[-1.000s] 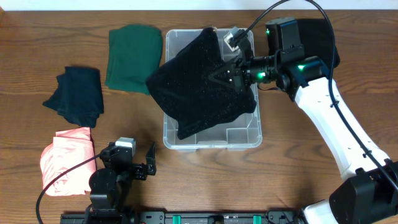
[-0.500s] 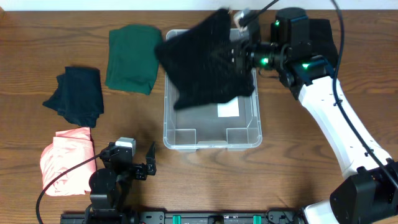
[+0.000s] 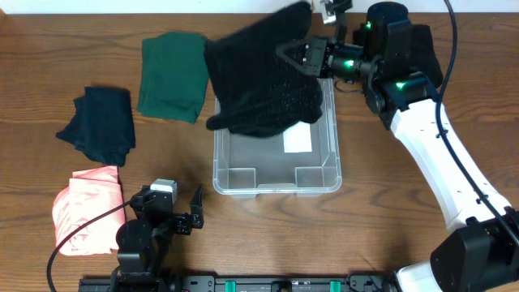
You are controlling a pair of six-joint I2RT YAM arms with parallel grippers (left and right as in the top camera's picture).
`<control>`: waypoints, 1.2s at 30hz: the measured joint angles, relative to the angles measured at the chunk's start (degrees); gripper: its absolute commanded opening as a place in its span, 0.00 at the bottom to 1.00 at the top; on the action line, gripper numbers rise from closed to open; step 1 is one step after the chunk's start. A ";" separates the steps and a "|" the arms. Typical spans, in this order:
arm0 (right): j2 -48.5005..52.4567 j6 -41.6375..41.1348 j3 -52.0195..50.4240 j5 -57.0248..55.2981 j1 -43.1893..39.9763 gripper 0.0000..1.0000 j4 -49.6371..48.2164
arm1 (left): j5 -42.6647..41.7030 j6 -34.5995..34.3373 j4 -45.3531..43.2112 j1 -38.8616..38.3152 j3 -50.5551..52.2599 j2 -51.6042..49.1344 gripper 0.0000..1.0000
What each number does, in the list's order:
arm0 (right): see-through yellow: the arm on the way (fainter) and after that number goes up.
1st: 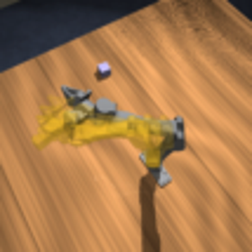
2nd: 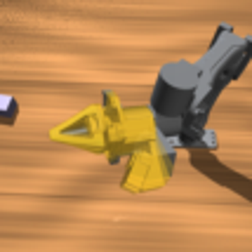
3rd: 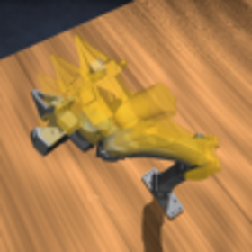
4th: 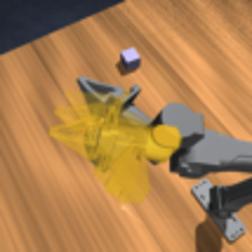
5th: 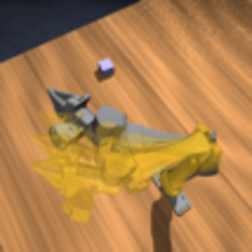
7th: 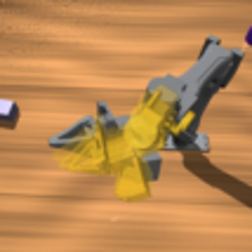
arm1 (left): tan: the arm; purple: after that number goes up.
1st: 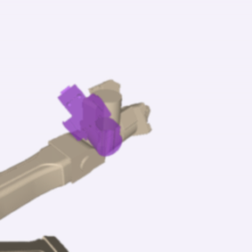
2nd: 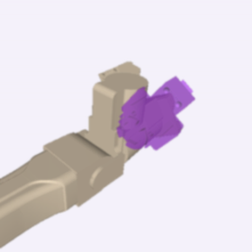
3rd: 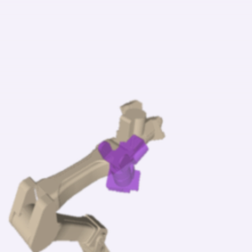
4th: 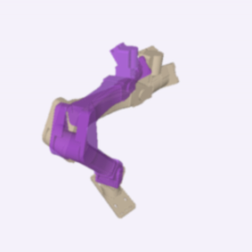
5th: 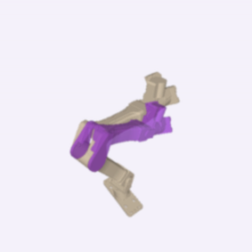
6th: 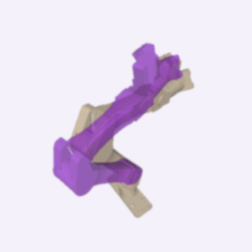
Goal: Pack container
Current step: 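Lower the held sweater into the bin with the right gripper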
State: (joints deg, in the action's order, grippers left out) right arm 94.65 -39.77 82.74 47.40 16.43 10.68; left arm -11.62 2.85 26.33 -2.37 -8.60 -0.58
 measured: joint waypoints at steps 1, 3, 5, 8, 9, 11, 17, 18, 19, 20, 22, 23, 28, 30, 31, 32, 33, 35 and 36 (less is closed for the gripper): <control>0.00 -0.28 0.00 -0.26 0.13 0.01 0.79 | 0.00 0.00 0.00 0.00 0.00 0.00 0.98; 0.00 -0.83 0.00 -0.96 0.74 0.01 1.53 | 0.00 0.00 0.00 0.00 0.00 0.00 0.98; 0.00 -1.09 0.00 -1.73 1.66 0.01 1.51 | 0.00 0.00 0.00 0.00 0.00 0.00 0.98; 0.00 -1.14 0.00 -3.10 2.89 0.01 2.03 | 0.00 0.00 0.00 0.00 0.00 0.00 0.98; 0.00 -1.20 0.00 -3.63 3.13 0.01 2.73 | 0.00 0.00 0.00 0.00 0.00 0.00 0.98; 0.00 -1.20 0.00 -4.63 3.50 0.01 4.61 | 0.00 0.00 0.00 0.00 0.00 0.00 0.98; 0.00 -1.22 -0.15 -6.62 3.67 0.01 6.19 | 0.00 0.00 0.00 0.00 0.00 0.00 0.98; 0.00 -1.22 -0.39 -6.95 3.67 0.01 6.10 | 0.00 0.00 0.00 0.00 0.00 0.00 0.98; 0.00 -1.22 -0.81 -7.23 3.67 0.01 5.97 | 0.00 0.00 0.00 0.00 0.00 0.00 0.98; 0.00 -1.22 -1.33 -7.58 3.67 0.01 5.92 | 0.00 0.00 0.00 0.00 0.00 0.00 0.98; 0.00 -1.11 -3.10 -8.79 3.65 0.01 5.77 | 0.00 0.00 0.00 0.00 0.00 0.00 0.98; -0.02 -0.96 -4.26 -9.53 3.65 0.01 5.70 | 0.00 0.00 0.00 0.00 0.00 0.00 0.98; -0.02 1.88 -9.97 -13.22 3.65 0.01 5.42 | 0.00 0.00 0.00 0.00 0.00 0.00 0.98; -0.02 3.63 -11.32 -15.02 3.65 0.01 5.40 | 0.00 0.00 0.00 0.00 0.00 0.00 0.98; -0.02 4.55 -11.76 -16.04 3.65 0.01 5.38 | 0.00 0.00 0.00 0.00 0.00 0.00 0.98; -0.02 5.55 -12.11 -17.14 3.65 0.01 5.40 | 0.00 0.00 0.00 0.00 0.00 0.00 0.98; -0.02 6.60 -12.35 -18.18 3.65 0.01 5.38 | 0.00 0.00 0.00 0.00 0.00 0.00 0.98; -0.02 8.74 -12.52 -20.13 3.65 0.01 5.42 | 0.00 0.00 0.00 0.00 0.00 0.00 0.98; -0.02 9.46 -12.52 -20.81 3.65 0.01 5.44 | 0.00 0.00 0.00 0.00 0.00 0.00 0.98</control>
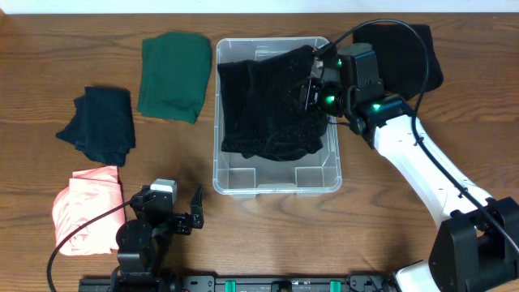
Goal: Pack container
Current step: 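Lower the held sweater into the bin with the right gripper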
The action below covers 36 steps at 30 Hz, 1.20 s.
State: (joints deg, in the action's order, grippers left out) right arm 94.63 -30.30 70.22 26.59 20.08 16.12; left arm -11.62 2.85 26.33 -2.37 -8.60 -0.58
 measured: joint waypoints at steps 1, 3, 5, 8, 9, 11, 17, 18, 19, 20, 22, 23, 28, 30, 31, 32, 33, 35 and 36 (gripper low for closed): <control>0.00 0.83 0.00 -0.96 0.00 0.01 0.09 | 0.00 0.00 0.00 0.00 0.00 0.00 0.98; 0.00 2.05 0.00 -2.45 -0.02 0.01 0.42 | 0.00 0.00 0.00 0.00 0.00 0.00 0.98; 0.00 3.54 -0.13 -3.48 -0.22 0.01 0.17 | 0.00 0.00 0.00 0.00 0.00 0.00 0.98; 0.00 6.91 -0.59 -1.38 -0.55 0.01 -2.95 | 0.00 0.00 0.00 0.00 0.00 0.00 0.98; 0.00 8.24 -0.63 0.31 -0.66 0.01 -4.31 | 0.00 0.00 0.00 0.00 0.00 0.00 0.98; 0.00 9.81 -0.66 3.67 -0.76 0.01 -6.67 | 0.00 0.00 0.00 0.00 0.00 0.00 0.98; 0.02 9.25 -0.63 13.09 -0.76 0.01 -11.54 | 0.00 0.00 0.02 0.00 0.00 0.00 0.98; 0.02 8.35 -0.63 14.25 -0.74 0.01 -13.07 | 0.00 0.00 0.00 0.00 0.00 0.00 0.98; 0.02 7.72 -0.63 14.97 -0.74 0.01 -14.12 | 0.00 0.00 0.00 0.00 0.00 0.00 0.98; 0.02 6.71 -0.63 15.67 -0.74 0.01 -15.10 | 0.00 0.00 0.00 0.00 0.00 0.00 0.98; 0.02 5.29 -0.59 16.00 -0.76 0.01 -14.47 | 0.00 0.00 0.00 0.00 0.00 0.00 0.98; 0.02 4.70 -0.44 15.67 -0.79 0.01 -13.16 | 0.00 0.00 0.00 0.00 0.00 0.00 0.98; 0.00 3.34 -0.24 9.81 -0.79 0.01 -2.58 | 0.00 0.00 -0.02 0.00 0.00 0.00 0.98; -0.02 3.19 -0.22 5.77 -0.79 0.01 1.05 | 0.00 0.00 0.00 0.00 0.00 0.00 0.98; -0.02 3.30 -0.22 4.31 -0.81 0.01 1.79 | 0.00 0.00 0.00 0.00 0.00 0.00 0.98; -0.02 3.43 -0.22 3.32 -0.87 0.01 2.16 | 0.00 0.00 0.00 0.00 0.00 0.00 0.98; -0.02 3.69 -0.22 2.34 -0.90 0.01 2.32 | 0.00 0.00 0.00 0.00 0.00 0.00 0.98; -0.02 4.26 -0.22 1.14 -0.87 0.01 2.54 | 0.00 0.00 0.00 0.00 0.00 0.00 0.98; -0.02 4.44 -0.22 0.72 -0.85 0.01 2.78 | 0.00 0.00 0.00 0.00 0.00 0.00 0.98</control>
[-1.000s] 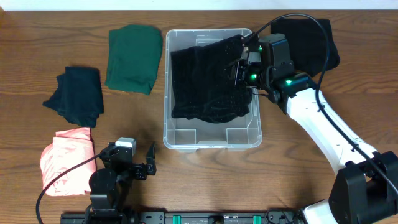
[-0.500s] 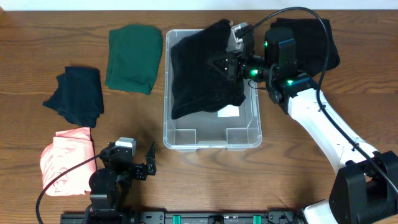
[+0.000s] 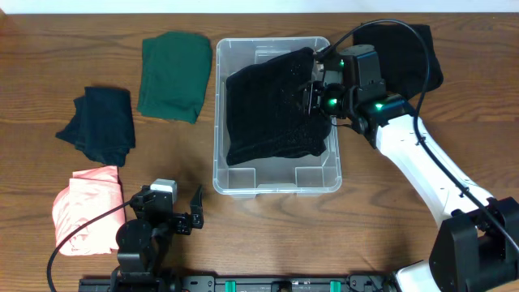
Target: Pack container
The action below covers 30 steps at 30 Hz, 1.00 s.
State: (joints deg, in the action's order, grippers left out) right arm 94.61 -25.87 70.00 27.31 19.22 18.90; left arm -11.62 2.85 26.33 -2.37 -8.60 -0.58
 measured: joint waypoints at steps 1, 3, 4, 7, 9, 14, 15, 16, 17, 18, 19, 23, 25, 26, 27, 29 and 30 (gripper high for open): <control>0.00 0.26 0.00 -0.70 0.04 0.01 0.39 | 0.00 0.00 0.00 0.00 0.00 0.00 0.98; 0.00 0.74 0.00 -1.88 0.15 0.01 0.83 | 0.00 0.00 0.00 0.00 0.00 0.00 0.98; 0.02 1.03 0.00 -2.45 0.17 0.01 0.90 | 0.00 0.00 0.00 0.00 0.00 0.00 0.98; 0.07 2.19 0.00 -5.46 0.48 0.01 1.03 | 0.00 0.00 0.00 0.00 0.00 0.00 0.98; 0.07 2.97 0.00 -7.98 0.66 0.01 1.07 | 0.00 0.00 0.00 0.00 0.00 0.00 0.98; 0.22 4.66 0.00 -13.99 0.72 0.01 1.25 | 0.00 0.00 0.00 0.00 0.00 0.00 0.98; 0.26 4.85 0.00 -14.95 0.70 0.01 1.27 | 0.00 0.00 0.00 0.00 0.00 0.00 0.98; 0.28 4.96 0.00 -15.56 0.68 0.01 1.38 | 0.00 0.00 0.00 0.00 0.00 0.00 0.98; 0.28 5.11 0.00 -16.17 0.63 0.01 1.51 | 0.00 0.00 0.00 0.00 0.00 0.00 0.98; 0.28 5.16 0.00 -16.76 0.63 0.01 1.75 | 0.00 0.00 0.00 0.00 0.00 0.00 0.98; 0.28 5.29 0.00 -17.16 0.63 0.01 1.97 | 0.00 0.00 0.00 0.00 0.00 0.00 0.98; 0.61 5.33 0.00 -18.14 1.05 0.01 2.40 | 0.00 0.00 0.00 0.00 0.00 0.00 0.98; 0.85 5.25 0.00 -18.12 1.46 0.01 2.38 | 0.00 0.00 0.00 0.00 0.00 0.00 0.98; 0.96 5.09 0.00 -17.79 1.73 0.01 2.01 | 0.00 0.00 0.00 0.00 0.00 0.00 0.98; 1.09 4.98 0.00 -17.00 2.03 0.01 1.33 | 0.00 0.00 0.00 0.00 0.00 0.00 0.98; 1.27 4.31 0.00 -15.08 2.51 0.01 -0.55 | 0.00 0.00 0.00 0.00 0.00 0.00 0.98; 1.36 3.67 -0.02 -13.18 2.71 0.01 -2.32 | 0.00 0.00 0.00 0.00 0.00 0.00 0.98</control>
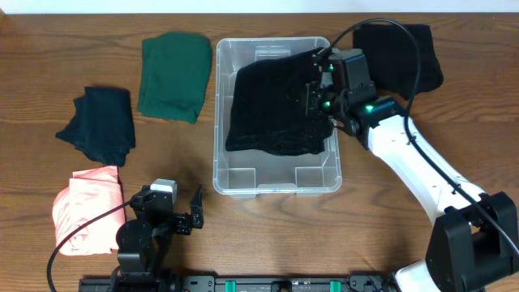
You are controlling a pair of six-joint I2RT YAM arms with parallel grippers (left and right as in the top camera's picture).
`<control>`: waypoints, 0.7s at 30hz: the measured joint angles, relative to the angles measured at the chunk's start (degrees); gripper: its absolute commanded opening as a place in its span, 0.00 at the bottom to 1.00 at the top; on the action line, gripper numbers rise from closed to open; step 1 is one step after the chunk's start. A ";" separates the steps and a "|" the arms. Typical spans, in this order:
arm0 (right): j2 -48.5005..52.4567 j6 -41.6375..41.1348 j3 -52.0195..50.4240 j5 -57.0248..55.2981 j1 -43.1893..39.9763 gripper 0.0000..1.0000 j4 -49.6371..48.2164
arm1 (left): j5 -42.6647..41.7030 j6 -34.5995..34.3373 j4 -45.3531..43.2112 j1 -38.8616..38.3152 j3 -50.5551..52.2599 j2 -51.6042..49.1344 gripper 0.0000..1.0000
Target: Pack container
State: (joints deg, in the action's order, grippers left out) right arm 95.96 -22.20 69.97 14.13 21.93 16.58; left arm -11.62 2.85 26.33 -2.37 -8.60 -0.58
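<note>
A clear plastic container (276, 182) stands at the table's middle. A black knitted garment (272, 109) lies inside it, filling the upper two thirds, and its right edge rises toward my right gripper (313, 91). That gripper sits over the container's right wall, right against the garment. Its dark fingers blend into the cloth, so their state does not show. My left gripper (185, 212) rests near the front edge at the left, open and holding nothing.
A dark green cloth (172, 77) lies left of the container. Farther left are a dark navy cloth (101, 122) and a pink cloth (85, 209). Another black cloth (405, 53) lies at the back right, partly behind the right arm.
The right gripper has shifted slightly toward the back. The black garment lies a little flatter, and its front edge sits farther back in the container. The left arm has not moved.
The right gripper first held the black garment hanging above the container's back edge. It then stood low over the right wall, with the garment spread inside the container. The garment has stayed in the container, settling slightly. The left arm stayed parked throughout.
</note>
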 measured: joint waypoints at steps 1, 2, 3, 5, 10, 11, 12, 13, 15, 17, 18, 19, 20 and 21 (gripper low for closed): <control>0.04 -0.74 0.00 2.21 0.17 0.01 -2.32 | 0.00 0.00 0.02 0.00 0.00 0.00 0.98; 0.04 -1.33 0.02 4.02 0.26 0.01 -4.07 | -0.02 0.00 0.00 0.00 0.00 0.00 0.98; -0.02 -1.75 0.02 5.86 0.33 0.01 -5.75 | -0.02 0.00 0.02 0.00 0.00 0.00 0.98; -0.22 -2.38 0.11 8.66 0.35 0.01 -7.69 | 0.00 0.00 0.00 0.00 0.00 0.00 0.98; -2.60 -4.11 0.37 12.63 0.33 0.01 -6.36 | 0.00 0.00 0.00 0.00 0.00 0.00 0.98; -3.37 -4.66 0.37 13.38 0.33 0.01 -6.12 | 0.00 0.00 0.00 0.00 0.00 0.00 0.98; -4.22 -5.51 0.37 14.21 0.33 0.01 -5.97 | 0.00 0.00 0.00 0.00 0.00 0.00 0.98; -5.18 -6.38 0.37 15.06 0.35 0.01 -5.92 | 0.00 0.00 0.00 0.00 0.00 0.00 0.98; -6.69 -7.89 0.42 16.26 0.35 0.01 -5.97 | 0.00 0.00 0.00 0.00 0.00 0.00 0.98; -7.69 -9.07 0.57 17.03 0.35 0.01 -5.77 | 0.00 0.00 0.00 0.00 0.00 0.00 0.98; -7.93 -9.53 0.61 17.20 0.33 0.01 -5.46 | 0.00 0.00 0.00 0.00 0.00 0.00 0.98; -7.98 -9.99 0.68 17.33 0.33 0.01 -5.05 | 0.00 0.00 0.00 0.00 0.00 0.00 0.98; -7.87 -10.40 0.68 17.42 0.33 0.01 -4.57 | 0.00 0.00 0.00 0.00 0.00 0.00 0.98; -7.48 -10.71 0.68 17.55 0.33 0.01 -4.22 | 0.00 0.00 0.00 0.00 0.00 0.00 0.98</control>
State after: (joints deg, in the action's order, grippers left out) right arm 88.49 -32.91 70.65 31.68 22.26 12.36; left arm -11.62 2.85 26.33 -2.37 -8.60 -0.58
